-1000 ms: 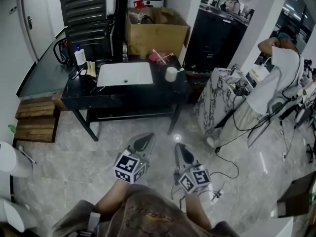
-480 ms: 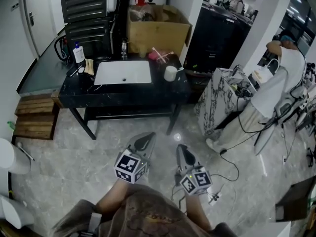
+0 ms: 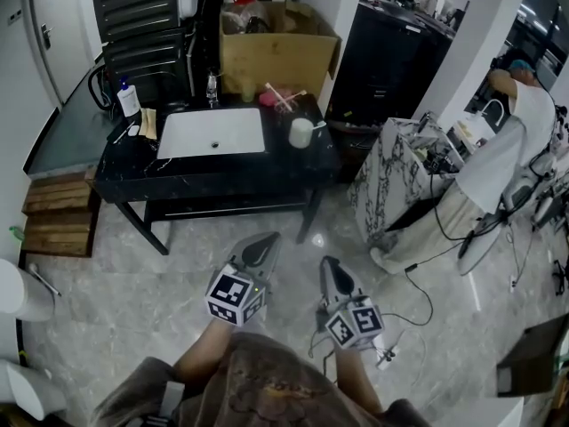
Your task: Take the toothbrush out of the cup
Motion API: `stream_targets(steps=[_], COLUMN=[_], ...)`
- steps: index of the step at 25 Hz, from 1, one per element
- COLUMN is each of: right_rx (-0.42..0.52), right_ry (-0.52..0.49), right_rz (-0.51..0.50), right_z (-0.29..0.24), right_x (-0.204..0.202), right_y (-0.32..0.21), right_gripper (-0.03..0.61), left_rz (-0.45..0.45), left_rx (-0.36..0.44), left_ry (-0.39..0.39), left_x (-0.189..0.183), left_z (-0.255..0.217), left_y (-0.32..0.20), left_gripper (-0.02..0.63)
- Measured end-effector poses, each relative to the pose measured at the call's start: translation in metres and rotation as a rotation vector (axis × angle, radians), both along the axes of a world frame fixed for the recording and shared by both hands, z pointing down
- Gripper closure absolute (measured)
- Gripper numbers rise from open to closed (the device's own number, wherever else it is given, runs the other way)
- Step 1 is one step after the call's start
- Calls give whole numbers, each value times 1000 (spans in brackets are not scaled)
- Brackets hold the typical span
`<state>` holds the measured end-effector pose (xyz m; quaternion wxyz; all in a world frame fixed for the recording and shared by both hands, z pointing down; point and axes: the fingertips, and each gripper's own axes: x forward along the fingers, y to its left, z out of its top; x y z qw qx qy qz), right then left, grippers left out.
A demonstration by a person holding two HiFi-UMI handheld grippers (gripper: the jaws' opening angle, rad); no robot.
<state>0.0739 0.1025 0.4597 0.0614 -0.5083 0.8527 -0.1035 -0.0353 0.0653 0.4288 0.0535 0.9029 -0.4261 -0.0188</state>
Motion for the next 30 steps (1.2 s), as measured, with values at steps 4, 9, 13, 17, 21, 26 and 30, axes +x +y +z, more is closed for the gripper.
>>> stream_targets(steps=[4,9,13,17,21,26,30], right_rx=[-7,-7,-15,-26,-38,-36,-30], right_ry=[1,-9,-14,-15,-22,-13,-13], right_rz=[-7,0,7,6,12,23,28], right_z=[4,6,7,6,2,-9,-15], right_x=[0,6,8,6,4,0,-7], right_y=[-20,-47,-72,-97,-124,-164,-202], right_gripper=[578,578,578,578,578,578,578], left_rz=[-2,5,12,21,33,56,76], left_rx=[6,8,-6,-17,-27,-20,-29], left_ry=[-4,-10,-16,-22,-22,-17,-16], left_x=[2,7,10,10,11,10,6], left_z=[1,4,9,8,5,-6,-9], left_y=[-22,-51,-77,-105,-131,-169,-204], left_gripper=[612,612,612,612,612,612,612])
